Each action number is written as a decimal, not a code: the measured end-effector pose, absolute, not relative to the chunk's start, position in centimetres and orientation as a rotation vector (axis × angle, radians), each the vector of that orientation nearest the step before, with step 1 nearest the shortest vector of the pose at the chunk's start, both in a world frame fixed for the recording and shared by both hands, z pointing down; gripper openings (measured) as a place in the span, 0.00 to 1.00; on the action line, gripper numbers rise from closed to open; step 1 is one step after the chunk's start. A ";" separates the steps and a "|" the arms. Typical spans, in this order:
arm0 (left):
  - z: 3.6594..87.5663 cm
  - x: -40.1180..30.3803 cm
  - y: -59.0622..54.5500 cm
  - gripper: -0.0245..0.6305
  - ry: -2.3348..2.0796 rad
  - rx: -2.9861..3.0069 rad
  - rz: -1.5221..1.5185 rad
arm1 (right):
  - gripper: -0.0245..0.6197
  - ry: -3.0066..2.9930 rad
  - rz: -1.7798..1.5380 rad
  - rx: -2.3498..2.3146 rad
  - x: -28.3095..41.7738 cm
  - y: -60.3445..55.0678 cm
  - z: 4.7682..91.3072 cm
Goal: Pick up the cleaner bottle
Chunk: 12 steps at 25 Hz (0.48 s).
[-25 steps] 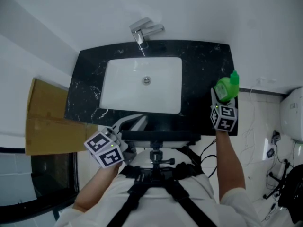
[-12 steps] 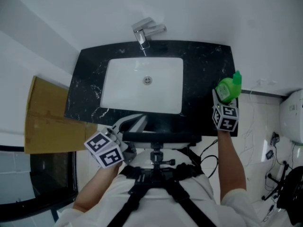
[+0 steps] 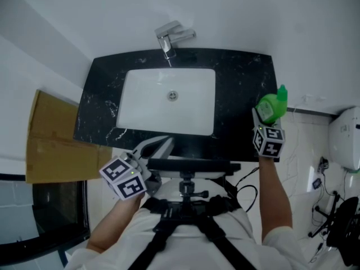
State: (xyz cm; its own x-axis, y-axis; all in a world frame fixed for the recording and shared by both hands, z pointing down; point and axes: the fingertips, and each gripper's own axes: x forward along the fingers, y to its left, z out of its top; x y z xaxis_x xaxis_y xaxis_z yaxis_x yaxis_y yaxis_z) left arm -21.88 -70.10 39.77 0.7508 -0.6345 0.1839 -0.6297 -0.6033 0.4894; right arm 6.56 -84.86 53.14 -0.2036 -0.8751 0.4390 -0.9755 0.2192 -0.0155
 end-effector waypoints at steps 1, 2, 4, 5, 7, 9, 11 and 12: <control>39.8 -21.9 -70.1 0.04 -0.950 2.411 -0.017 | 0.31 -2.164 0.418 1.723 6.6 -84.8 53.0; 39.8 -21.9 -70.2 0.04 -0.949 2.410 -0.022 | 0.31 -2.165 0.418 1.721 6.5 -84.8 52.7; 39.8 -22.0 -70.2 0.04 -0.950 2.408 -0.032 | 0.31 -2.165 0.411 1.711 6.4 -84.7 52.3; 39.9 -22.0 -70.2 0.04 -0.950 2.407 -0.037 | 0.31 -2.165 0.405 1.704 6.4 -84.6 52.0; 39.9 -22.0 -70.2 0.04 -0.946 2.406 -0.047 | 0.31 -2.166 0.392 1.692 6.2 -84.4 51.5; 40.0 -22.0 -70.2 0.04 -0.938 2.405 -0.057 | 0.31 -2.166 0.380 1.685 6.1 -84.2 51.0; 40.0 -22.1 -70.0 0.04 -0.930 2.405 -0.062 | 0.31 -2.163 0.375 1.683 5.9 -84.0 50.6; 40.0 -22.1 -70.0 0.04 -0.927 2.405 -0.064 | 0.31 -2.162 0.374 1.682 5.7 -84.0 50.5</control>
State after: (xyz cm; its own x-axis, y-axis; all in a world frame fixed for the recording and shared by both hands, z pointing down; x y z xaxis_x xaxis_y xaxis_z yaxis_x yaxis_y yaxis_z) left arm -22.14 -69.97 40.00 0.7603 -0.6322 0.1495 -0.6058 -0.6069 0.5145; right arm 5.73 -83.96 50.52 -0.2155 -0.8686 0.4461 -0.9680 0.2502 0.0198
